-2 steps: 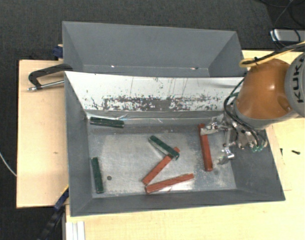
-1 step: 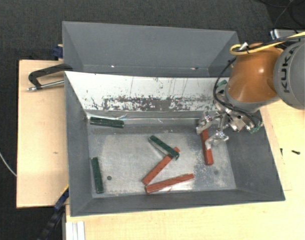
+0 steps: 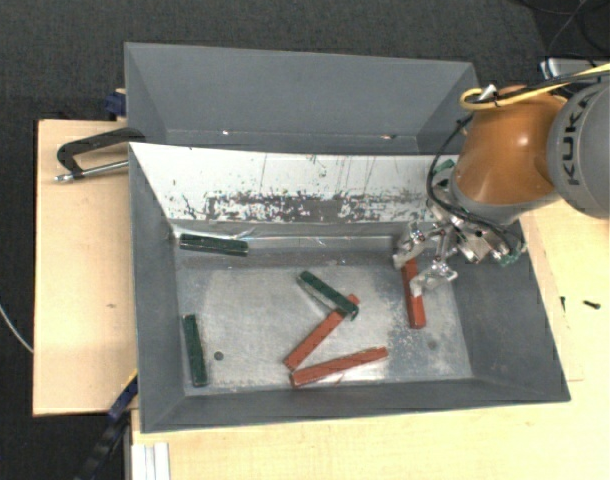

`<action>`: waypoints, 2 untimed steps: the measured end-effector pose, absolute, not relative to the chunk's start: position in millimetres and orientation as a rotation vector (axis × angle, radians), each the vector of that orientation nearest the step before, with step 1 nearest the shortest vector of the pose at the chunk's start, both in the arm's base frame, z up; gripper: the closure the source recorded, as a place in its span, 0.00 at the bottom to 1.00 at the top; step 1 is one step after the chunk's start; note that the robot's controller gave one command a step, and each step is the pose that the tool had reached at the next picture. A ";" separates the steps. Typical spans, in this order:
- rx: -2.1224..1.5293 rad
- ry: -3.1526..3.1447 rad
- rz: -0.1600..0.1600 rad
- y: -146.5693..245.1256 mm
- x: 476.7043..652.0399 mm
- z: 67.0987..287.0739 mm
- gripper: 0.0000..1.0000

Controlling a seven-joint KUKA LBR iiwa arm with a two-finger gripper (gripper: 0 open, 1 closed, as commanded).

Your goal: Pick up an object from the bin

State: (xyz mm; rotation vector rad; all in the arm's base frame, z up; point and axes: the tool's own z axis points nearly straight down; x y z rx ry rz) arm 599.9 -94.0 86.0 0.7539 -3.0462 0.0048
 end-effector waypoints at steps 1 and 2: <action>0.897 -3.017 0.002 -90.5 592.7 115.7 1.00; 0.855 -3.035 0.005 -93.9 591.7 118.6 1.00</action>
Offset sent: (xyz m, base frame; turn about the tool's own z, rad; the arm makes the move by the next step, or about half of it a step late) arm -0.0162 -0.0042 -0.0160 0.0505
